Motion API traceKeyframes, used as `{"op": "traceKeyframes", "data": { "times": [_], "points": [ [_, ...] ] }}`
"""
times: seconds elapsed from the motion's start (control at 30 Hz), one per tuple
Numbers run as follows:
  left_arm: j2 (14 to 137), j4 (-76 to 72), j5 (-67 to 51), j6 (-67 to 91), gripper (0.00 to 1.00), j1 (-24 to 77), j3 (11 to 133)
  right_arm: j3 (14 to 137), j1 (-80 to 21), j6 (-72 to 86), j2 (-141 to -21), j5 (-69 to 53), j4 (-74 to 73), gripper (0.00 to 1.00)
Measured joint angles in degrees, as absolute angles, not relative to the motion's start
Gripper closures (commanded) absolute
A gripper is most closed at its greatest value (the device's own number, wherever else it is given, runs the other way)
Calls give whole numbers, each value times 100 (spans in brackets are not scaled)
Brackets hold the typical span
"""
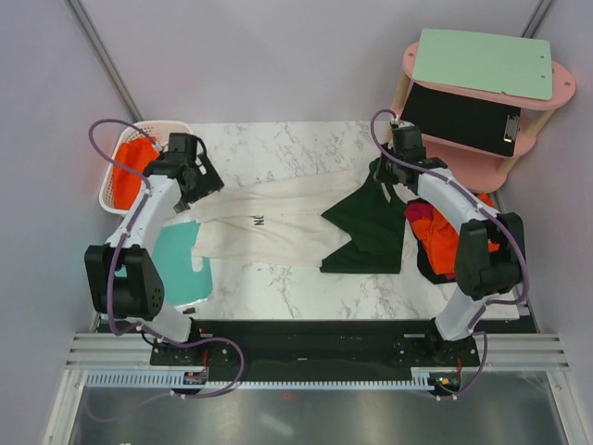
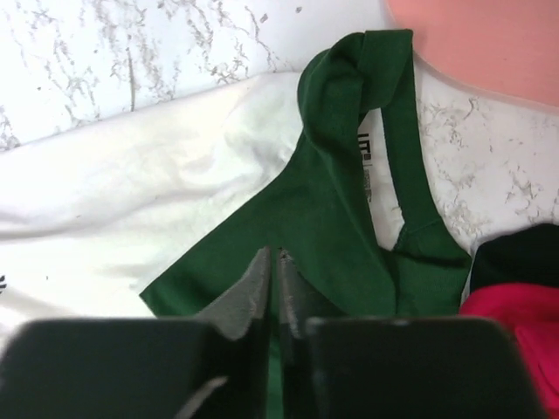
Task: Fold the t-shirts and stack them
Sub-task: Fold the tshirt
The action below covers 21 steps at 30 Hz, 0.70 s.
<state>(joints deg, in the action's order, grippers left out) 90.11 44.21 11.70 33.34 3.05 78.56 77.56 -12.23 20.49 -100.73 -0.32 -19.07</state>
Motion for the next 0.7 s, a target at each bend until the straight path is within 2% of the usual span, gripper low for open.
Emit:
{"op": "traceKeyframes", "data": {
  "times": [0.13,0.3,0.7],
  "points": [
    [8855,4440,1037,3371,2,517,6871,7135,-1444,2014,-9603,-47,-1920,100],
    [8842,4471,1024,3566,3,502,5789,6475,-1883,2014,-9559,-161,-2108,100],
    [8554,4431,1507,4080,5,379,5076,6589,-2359,2038,-10191,-462,-2003,100]
  ]
}}
